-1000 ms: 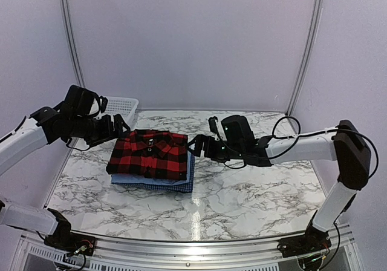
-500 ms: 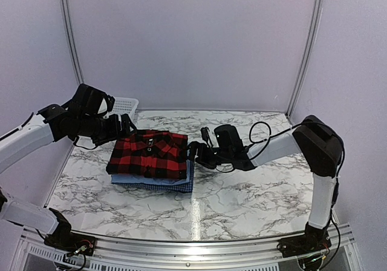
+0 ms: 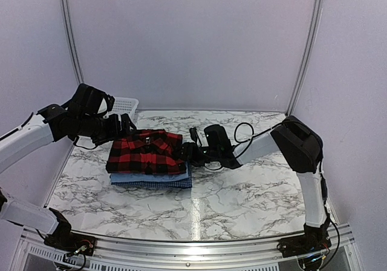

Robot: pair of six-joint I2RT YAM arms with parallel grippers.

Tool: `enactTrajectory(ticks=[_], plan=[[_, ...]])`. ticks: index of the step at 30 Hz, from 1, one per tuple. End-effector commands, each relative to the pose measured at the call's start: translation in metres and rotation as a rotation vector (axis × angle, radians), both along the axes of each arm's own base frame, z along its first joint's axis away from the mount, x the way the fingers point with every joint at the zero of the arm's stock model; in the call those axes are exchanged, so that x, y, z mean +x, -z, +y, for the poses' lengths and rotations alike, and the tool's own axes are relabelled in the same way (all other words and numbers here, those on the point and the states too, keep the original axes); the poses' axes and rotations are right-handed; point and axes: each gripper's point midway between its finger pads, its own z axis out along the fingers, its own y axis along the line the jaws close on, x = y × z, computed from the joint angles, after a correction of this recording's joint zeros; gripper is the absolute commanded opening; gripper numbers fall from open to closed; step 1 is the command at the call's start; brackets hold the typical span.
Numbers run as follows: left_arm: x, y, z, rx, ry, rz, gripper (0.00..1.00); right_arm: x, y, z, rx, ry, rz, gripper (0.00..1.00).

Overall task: Fold and stack the long sleeve shirts
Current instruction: Move the square-folded shirt to the corner of the board.

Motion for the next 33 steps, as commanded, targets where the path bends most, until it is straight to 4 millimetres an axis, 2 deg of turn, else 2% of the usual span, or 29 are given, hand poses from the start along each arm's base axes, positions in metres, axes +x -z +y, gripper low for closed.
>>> enactTrajectory(ticks=[1,5,10,18,28,33], plan=[[0.002,-0.021,0.000,-0.015,0.004,-0.063,0.99,0.006,0.012,0.018,-0.065,-0.091,-0.025,0.63],[0.003,-0.021,0.000,-0.011,0.002,-0.062,0.99,0.006,0.015,0.041,-0.134,-0.177,-0.072,0.62],[0.005,-0.024,0.000,-0.007,-0.002,-0.071,0.99,-0.010,0.021,0.073,-0.193,-0.255,-0.095,0.61],[0.005,-0.032,0.002,-0.011,-0.003,-0.093,0.99,-0.055,0.009,0.121,-0.146,-0.263,-0.082,0.62],[0.006,-0.043,0.003,-0.008,-0.005,-0.107,0.99,-0.056,0.006,0.176,-0.055,-0.309,-0.085,0.62],[0.004,-0.050,0.006,-0.003,-0.007,-0.113,0.99,-0.072,-0.003,0.204,-0.001,-0.328,-0.093,0.62]])
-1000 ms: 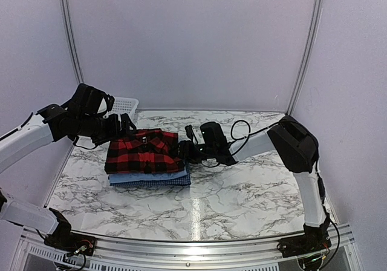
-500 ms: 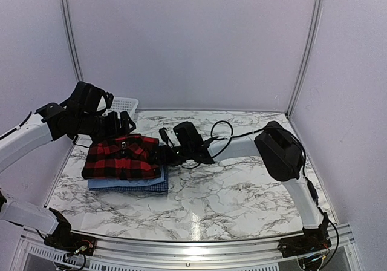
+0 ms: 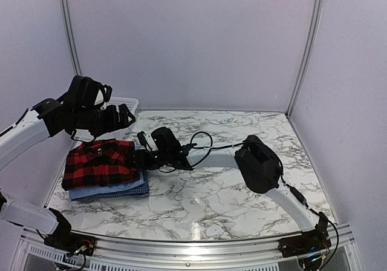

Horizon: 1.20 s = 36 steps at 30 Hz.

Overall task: Fold and stack the long sleeve shirts
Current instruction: Move the square-folded shirt to the corner of the board.

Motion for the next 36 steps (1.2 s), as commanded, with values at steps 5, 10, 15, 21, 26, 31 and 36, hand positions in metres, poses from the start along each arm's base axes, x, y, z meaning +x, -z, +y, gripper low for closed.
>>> enactTrajectory(ticks=[5,10,15,21,26,31,36], plan=[[-0.006,-0.022,0.009,0.011,-0.004,-0.038,0.99,-0.059,-0.005,0.049,0.080,-0.064,0.044,0.63],[-0.009,-0.025,0.011,0.013,-0.005,-0.042,0.99,-0.083,-0.007,0.070,0.154,-0.082,0.061,0.64],[-0.012,-0.028,0.015,0.024,-0.007,-0.044,0.99,-0.088,-0.004,0.080,0.203,-0.102,0.060,0.69],[-0.016,-0.031,0.020,0.030,-0.014,-0.048,0.99,-0.094,-0.022,0.084,0.258,-0.123,0.056,0.77],[-0.019,-0.034,0.022,0.026,-0.015,-0.054,0.99,-0.094,-0.042,0.072,0.251,-0.110,0.014,0.98],[-0.021,-0.043,0.023,0.013,-0.012,-0.078,0.99,-0.086,-0.078,0.048,0.235,-0.060,-0.053,0.99],[-0.020,-0.061,0.024,0.000,-0.018,-0.118,0.99,-0.077,-0.107,0.012,0.203,0.002,-0.120,0.99]])
